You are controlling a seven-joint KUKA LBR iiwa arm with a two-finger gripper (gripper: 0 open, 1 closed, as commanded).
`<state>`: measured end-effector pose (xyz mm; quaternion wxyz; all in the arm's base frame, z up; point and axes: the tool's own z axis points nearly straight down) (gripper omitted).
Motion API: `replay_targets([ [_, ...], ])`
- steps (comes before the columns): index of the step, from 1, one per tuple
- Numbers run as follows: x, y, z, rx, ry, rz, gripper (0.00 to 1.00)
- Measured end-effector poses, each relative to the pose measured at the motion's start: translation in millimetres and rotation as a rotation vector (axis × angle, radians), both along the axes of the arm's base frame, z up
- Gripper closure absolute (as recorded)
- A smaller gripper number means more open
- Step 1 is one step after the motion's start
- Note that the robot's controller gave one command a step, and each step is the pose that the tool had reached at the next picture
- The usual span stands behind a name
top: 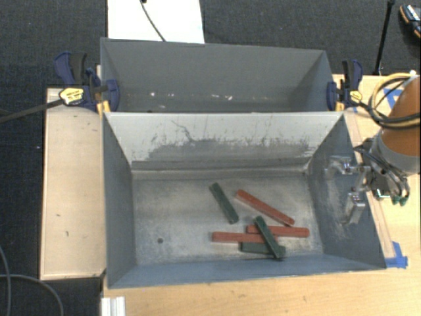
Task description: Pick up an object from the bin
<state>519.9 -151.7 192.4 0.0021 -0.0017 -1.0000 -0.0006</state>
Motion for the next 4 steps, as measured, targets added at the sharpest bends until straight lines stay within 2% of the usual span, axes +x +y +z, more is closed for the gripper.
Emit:
replay_targets([
  [1,1.8,1,3,-0.002,-0.007,0.005,0.0],
  [2,-14.5,43,-72,-0.002,-0.011,-0.03,0.0],
  [3,-19.0,62,-81,0.0,-0.002,-0.059,0.0],
  [4,18.3,90,-87,-0.001,-0.008,-0.161,0.0],
])
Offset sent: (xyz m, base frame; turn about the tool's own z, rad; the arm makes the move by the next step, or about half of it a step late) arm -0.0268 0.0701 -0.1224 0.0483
